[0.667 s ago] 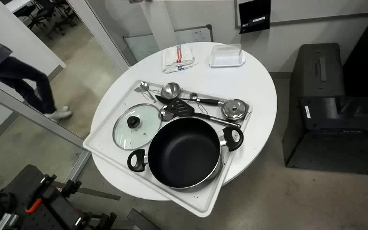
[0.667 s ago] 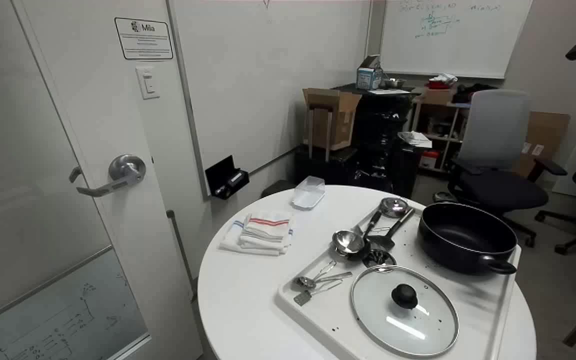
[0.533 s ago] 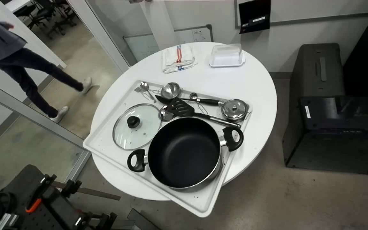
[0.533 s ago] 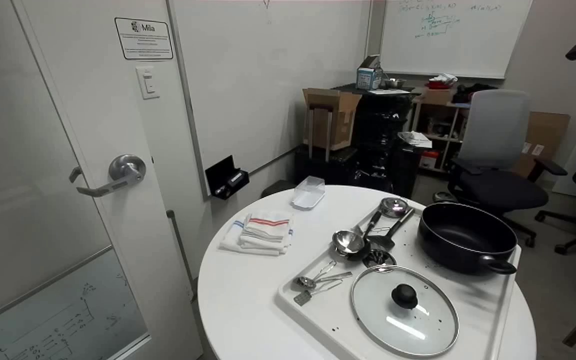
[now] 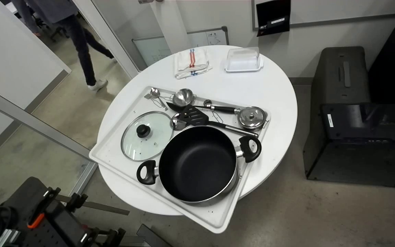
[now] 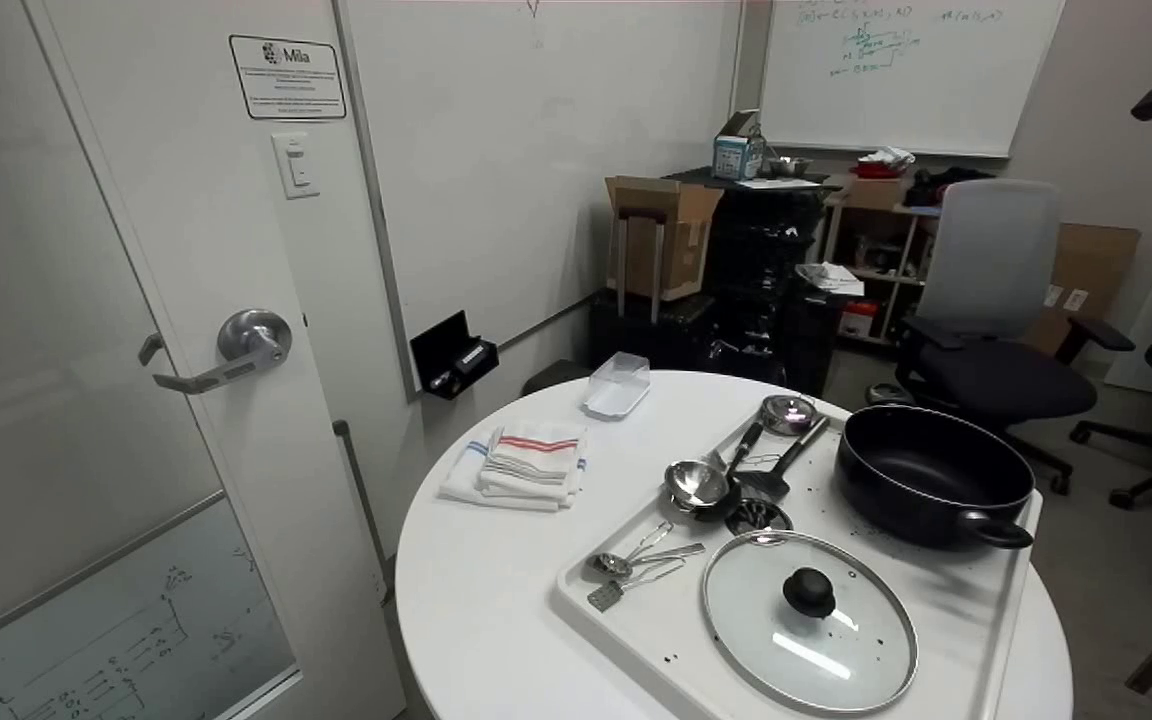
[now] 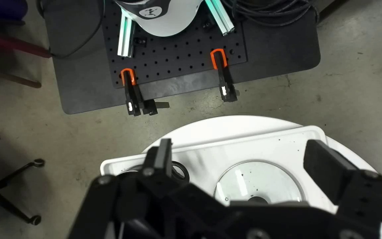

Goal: Place the lid on the pot

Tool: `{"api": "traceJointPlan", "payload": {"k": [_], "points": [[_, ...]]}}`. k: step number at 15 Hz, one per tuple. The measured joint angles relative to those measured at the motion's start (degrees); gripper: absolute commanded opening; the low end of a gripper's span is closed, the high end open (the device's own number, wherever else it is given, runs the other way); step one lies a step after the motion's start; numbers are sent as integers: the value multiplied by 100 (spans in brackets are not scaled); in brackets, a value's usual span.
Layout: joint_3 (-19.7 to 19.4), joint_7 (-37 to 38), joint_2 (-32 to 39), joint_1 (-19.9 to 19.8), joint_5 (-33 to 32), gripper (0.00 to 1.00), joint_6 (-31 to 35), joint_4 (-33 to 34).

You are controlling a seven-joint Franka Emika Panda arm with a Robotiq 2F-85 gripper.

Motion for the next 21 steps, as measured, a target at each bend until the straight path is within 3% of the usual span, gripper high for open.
{"api": "traceJointPlan", "payload": {"k": [7, 13, 21], "points": [[0, 187, 268, -62, -5, 100, 416, -52], [-1, 511, 1020, -172, -183, 100, 1773, -182], [-132, 917, 2500, -287, -1229, 100, 3489, -192]]}}
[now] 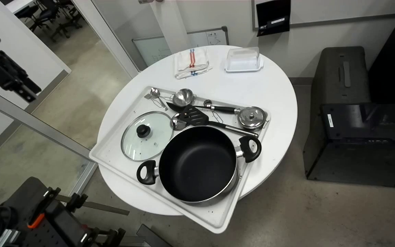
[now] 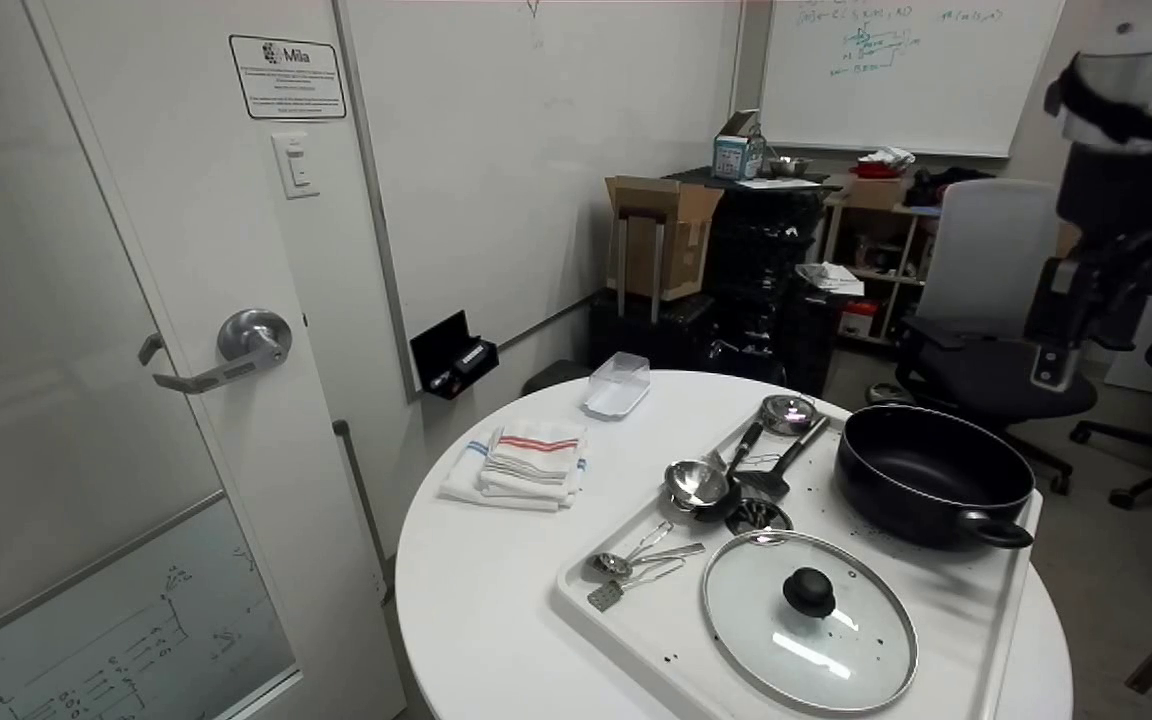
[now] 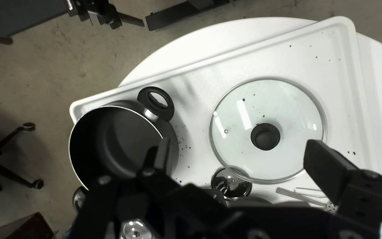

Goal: Place the lid on the pot

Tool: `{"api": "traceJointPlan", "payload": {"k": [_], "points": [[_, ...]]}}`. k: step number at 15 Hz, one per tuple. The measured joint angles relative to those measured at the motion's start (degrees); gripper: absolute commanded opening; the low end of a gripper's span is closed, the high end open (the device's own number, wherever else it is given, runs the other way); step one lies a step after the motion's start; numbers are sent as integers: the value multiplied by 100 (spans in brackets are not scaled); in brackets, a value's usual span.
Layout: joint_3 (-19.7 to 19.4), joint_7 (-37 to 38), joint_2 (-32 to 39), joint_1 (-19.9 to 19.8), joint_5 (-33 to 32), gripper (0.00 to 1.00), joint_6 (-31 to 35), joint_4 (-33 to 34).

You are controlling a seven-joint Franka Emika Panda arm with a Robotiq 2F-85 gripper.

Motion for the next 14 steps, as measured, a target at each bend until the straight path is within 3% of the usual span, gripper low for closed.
{"api": "traceJointPlan", "payload": {"k": [7, 14], "points": [[-508, -98, 1779, 85, -692, 100, 220, 949], [-1035, -884, 3561, 685, -1041, 100, 206, 2149]]}}
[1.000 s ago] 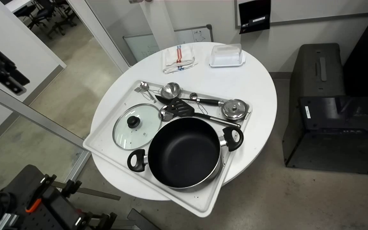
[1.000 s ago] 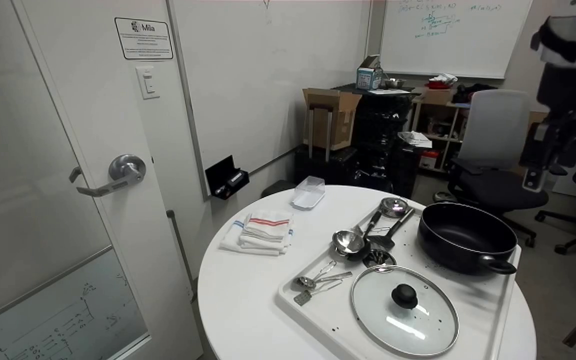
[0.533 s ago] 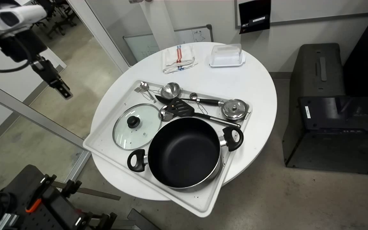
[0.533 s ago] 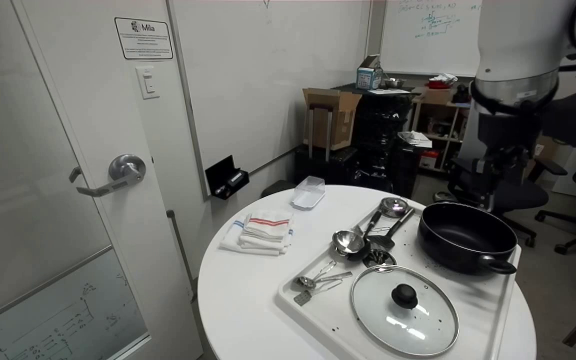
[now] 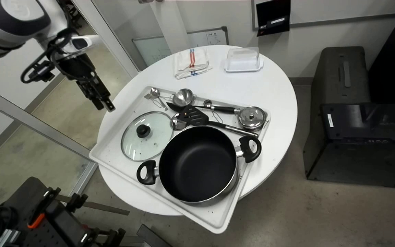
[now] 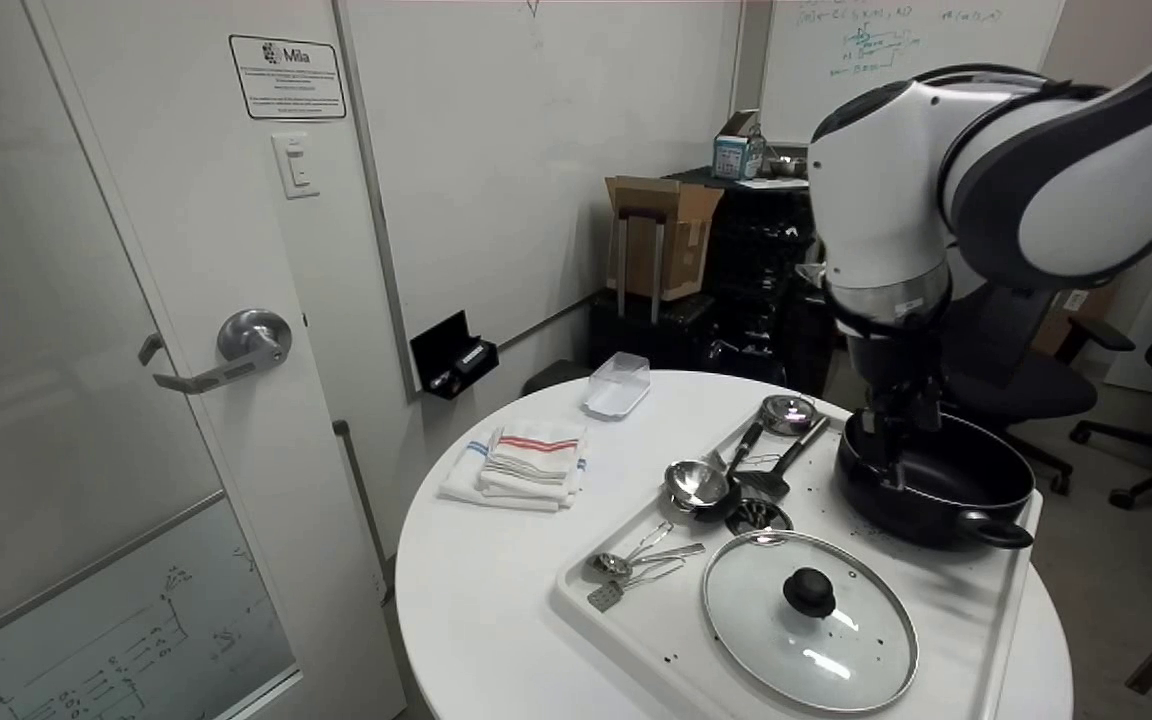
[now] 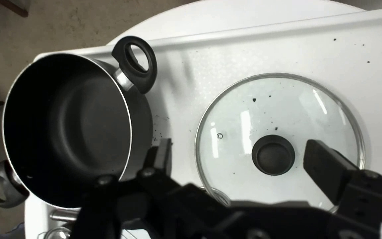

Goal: Place the lid on the pot

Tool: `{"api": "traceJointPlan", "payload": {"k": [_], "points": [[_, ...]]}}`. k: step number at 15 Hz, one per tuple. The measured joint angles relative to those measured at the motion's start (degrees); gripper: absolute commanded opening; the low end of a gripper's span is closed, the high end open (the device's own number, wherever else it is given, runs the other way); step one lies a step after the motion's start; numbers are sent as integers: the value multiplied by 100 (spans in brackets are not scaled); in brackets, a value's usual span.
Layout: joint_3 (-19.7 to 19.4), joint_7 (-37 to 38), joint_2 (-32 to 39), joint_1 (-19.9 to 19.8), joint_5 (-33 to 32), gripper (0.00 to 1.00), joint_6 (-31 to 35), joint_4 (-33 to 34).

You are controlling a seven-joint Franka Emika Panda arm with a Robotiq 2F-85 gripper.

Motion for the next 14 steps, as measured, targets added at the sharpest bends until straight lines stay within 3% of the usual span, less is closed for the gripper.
{"api": "traceJointPlan", "payload": {"k": [6, 14], "points": [[-332, -496, 1019, 561, -421, 100, -3, 808], [-370, -1411, 2094, 729, -440, 100, 35, 1685]]}}
